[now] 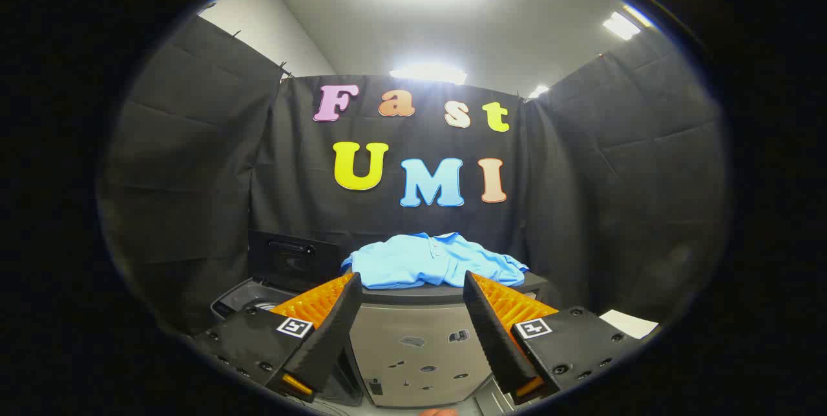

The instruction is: Put the clothes into the washing machine and then close the washing machine lid.

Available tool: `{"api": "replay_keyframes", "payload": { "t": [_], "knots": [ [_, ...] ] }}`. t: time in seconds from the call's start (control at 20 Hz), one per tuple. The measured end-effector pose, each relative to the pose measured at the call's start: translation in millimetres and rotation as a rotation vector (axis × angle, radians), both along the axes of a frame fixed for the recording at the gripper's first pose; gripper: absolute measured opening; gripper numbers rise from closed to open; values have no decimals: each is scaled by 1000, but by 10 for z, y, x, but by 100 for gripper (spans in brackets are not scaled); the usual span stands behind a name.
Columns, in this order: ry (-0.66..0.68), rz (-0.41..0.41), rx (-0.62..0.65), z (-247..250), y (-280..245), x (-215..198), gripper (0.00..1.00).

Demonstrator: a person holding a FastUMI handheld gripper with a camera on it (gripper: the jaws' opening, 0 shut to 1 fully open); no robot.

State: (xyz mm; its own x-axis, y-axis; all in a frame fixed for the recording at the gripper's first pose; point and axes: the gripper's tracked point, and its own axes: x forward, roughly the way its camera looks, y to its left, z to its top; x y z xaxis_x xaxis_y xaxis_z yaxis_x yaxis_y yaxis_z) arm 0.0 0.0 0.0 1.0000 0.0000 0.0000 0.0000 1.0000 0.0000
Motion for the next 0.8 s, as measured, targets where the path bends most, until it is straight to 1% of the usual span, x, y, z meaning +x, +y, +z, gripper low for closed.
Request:
{"api": "replay_keyframes", "payload": {
  "t": [0.8],
  "knots": [
    [-9,-6,-22,-1,-68,192,98]
  ]
}}
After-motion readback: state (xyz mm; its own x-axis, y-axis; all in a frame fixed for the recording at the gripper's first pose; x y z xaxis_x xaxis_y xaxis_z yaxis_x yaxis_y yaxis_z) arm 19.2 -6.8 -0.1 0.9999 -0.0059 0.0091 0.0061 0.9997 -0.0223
